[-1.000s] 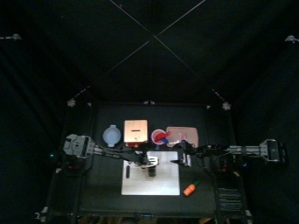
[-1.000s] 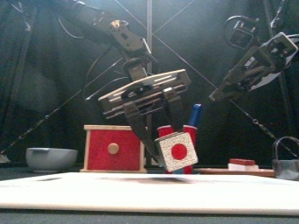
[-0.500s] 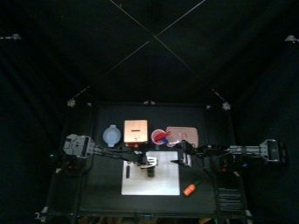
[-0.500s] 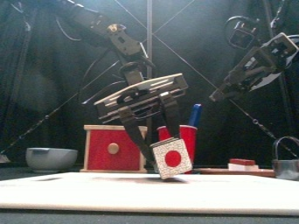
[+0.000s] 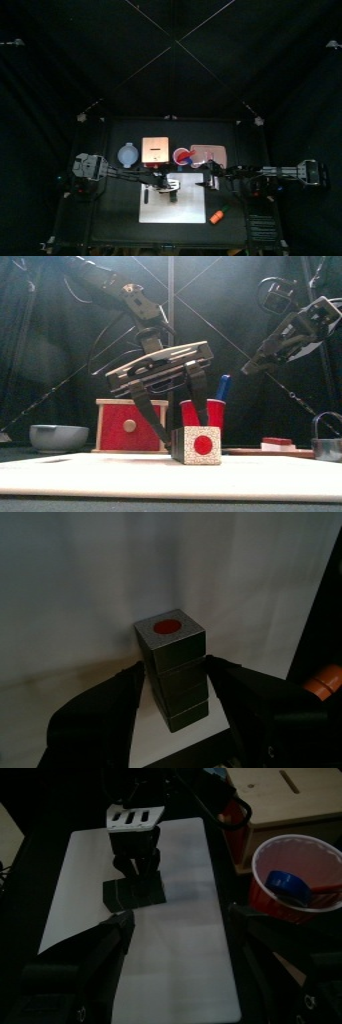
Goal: Place sushi roll on cutting board
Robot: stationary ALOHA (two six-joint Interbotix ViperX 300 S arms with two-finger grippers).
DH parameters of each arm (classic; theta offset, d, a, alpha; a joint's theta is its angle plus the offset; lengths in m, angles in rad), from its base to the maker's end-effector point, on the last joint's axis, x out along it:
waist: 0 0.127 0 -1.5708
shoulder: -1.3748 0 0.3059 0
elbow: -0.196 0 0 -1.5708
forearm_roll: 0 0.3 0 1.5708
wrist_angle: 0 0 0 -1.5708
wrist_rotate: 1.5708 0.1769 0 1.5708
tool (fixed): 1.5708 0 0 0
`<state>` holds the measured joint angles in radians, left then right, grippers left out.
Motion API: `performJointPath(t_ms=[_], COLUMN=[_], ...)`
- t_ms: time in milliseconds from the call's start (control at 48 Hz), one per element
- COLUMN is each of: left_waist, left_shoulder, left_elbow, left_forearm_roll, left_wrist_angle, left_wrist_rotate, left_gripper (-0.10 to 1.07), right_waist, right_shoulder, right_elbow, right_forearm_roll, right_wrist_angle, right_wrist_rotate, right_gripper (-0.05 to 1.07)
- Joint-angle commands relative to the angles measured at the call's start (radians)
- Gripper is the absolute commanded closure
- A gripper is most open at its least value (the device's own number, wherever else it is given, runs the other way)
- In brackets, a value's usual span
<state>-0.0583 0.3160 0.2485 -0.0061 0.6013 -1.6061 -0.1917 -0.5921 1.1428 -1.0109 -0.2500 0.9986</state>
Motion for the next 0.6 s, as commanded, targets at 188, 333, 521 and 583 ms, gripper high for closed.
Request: performJointPath(t_ms=[188, 333, 521, 583], left_waist=[0.002, -0.009, -0.011, -0.006], left_shoulder=[-0.126, -0.17, -0.239, -0.273], left_elbow=[-0.014, -0.011, 0.077, 0.114], left_forearm_roll=[0.015, 0.026, 0.153, 0.198], left_wrist_angle=[-0.017, -0.069, -0.167, -0.212], left_wrist_rotate=[0.006, 0.008, 0.026, 0.038], left_gripper=[0.1, 0.1, 0.1, 0.1], right_waist=[-0.002, -0.003, -0.003, -0.002], right_shoulder=[-0.011, -0.011, -0.014, -0.02], right_elbow=[-0.005, -0.008, -0.031, -0.04], right_forearm_roll=[0.011, 0.029, 0.028, 0.028], right_wrist_angle=[-0.005, -0.005, -0.005, -0.005], right_wrist_rotate=[0.003, 0.002, 0.002, 0.002], right_gripper=[-0.01, -0.01, -0.01, -0.01])
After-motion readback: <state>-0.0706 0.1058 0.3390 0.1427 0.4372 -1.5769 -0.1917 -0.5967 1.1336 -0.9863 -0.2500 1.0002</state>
